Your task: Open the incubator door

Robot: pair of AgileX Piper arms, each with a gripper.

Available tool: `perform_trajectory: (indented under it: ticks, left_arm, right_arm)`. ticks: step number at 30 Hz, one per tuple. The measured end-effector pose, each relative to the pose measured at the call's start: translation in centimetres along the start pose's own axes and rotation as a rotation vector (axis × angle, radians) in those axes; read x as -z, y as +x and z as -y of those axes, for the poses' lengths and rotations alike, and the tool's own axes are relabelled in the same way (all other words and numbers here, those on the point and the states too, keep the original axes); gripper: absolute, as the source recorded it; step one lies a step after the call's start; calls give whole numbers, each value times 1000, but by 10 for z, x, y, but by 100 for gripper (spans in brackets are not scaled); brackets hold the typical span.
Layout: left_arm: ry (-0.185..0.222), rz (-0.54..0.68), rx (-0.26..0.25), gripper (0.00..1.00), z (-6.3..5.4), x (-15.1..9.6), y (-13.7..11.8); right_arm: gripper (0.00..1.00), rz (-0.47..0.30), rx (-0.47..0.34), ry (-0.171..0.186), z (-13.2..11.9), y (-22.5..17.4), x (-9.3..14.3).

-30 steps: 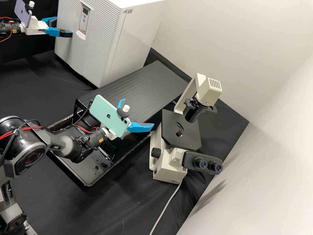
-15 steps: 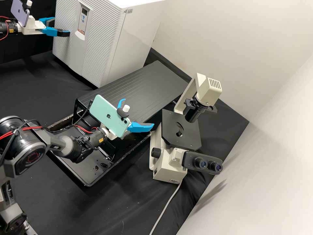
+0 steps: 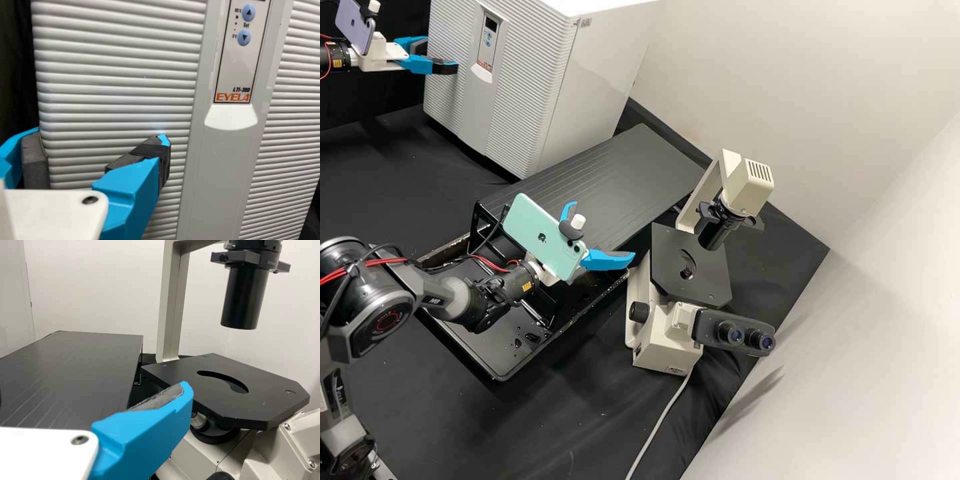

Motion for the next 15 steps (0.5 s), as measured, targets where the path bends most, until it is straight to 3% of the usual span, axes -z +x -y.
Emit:
perform_trajectory:
  ticks: [15]
  left_arm:
    - [-8, 1, -10, 0, -3, -5, -9]
  right_arm:
    - [100, 0, 0, 0, 0, 0, 0]
